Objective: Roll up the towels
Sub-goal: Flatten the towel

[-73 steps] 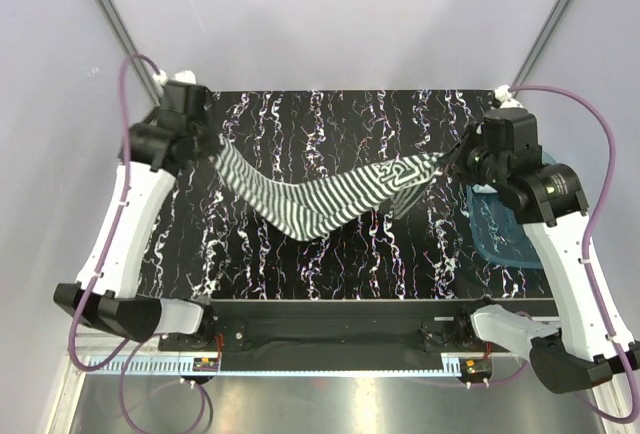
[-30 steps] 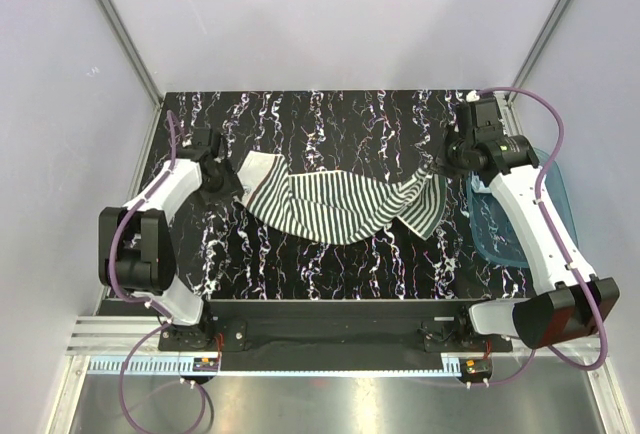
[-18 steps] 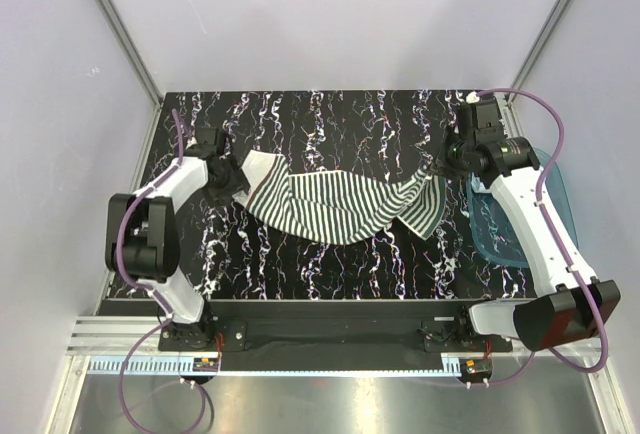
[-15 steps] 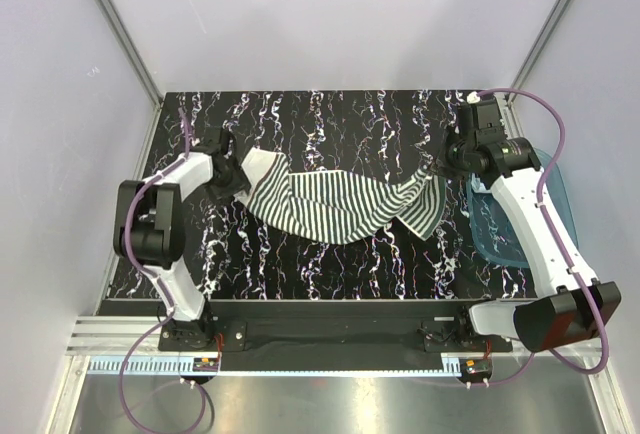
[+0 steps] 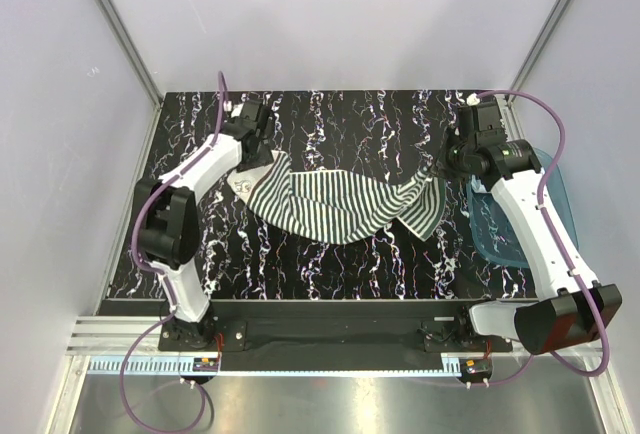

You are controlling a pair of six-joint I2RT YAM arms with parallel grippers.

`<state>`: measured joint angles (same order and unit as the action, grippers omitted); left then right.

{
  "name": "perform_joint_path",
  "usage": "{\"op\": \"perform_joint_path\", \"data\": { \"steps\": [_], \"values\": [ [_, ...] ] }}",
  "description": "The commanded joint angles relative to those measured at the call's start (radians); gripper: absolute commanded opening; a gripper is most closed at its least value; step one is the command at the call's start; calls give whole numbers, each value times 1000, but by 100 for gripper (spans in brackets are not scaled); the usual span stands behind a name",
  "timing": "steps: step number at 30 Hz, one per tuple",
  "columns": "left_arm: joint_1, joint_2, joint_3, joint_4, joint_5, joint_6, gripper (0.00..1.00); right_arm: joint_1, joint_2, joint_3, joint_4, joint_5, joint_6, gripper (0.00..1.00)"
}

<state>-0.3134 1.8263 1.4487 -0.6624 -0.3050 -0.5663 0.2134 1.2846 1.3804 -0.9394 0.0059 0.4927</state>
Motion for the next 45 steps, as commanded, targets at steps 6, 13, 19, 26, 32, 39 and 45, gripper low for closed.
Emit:
{"op": "perform_joint_path", "data": {
  "steps": [6, 13, 19, 26, 32, 39, 45],
  "values": [
    [177, -139, -224, 174, 165, -32, 90, -3, -31, -18, 36, -37, -23, 0],
    [277, -122, -376, 408, 334, -72, 89, -3, -27, -41, 47, -49, -28, 0],
    [290, -71, -389, 491, 353, -102, 86, -3, -22, -35, 36, -53, -36, 0],
    [292, -75, -412, 581, 348, -130, 83, -5, -13, -37, 36, -57, -37, 0],
    [292, 1, -355, 567, 365, -136, 73, -3, 15, -32, 48, -78, -36, 0],
    [290, -39, -360, 567, 328, -130, 21, -5, 27, -38, 60, -73, -34, 0],
    [269, -149, -255, 355, 186, -35, 15, -3, 25, -46, 65, -90, -34, 0]
  ]
}}
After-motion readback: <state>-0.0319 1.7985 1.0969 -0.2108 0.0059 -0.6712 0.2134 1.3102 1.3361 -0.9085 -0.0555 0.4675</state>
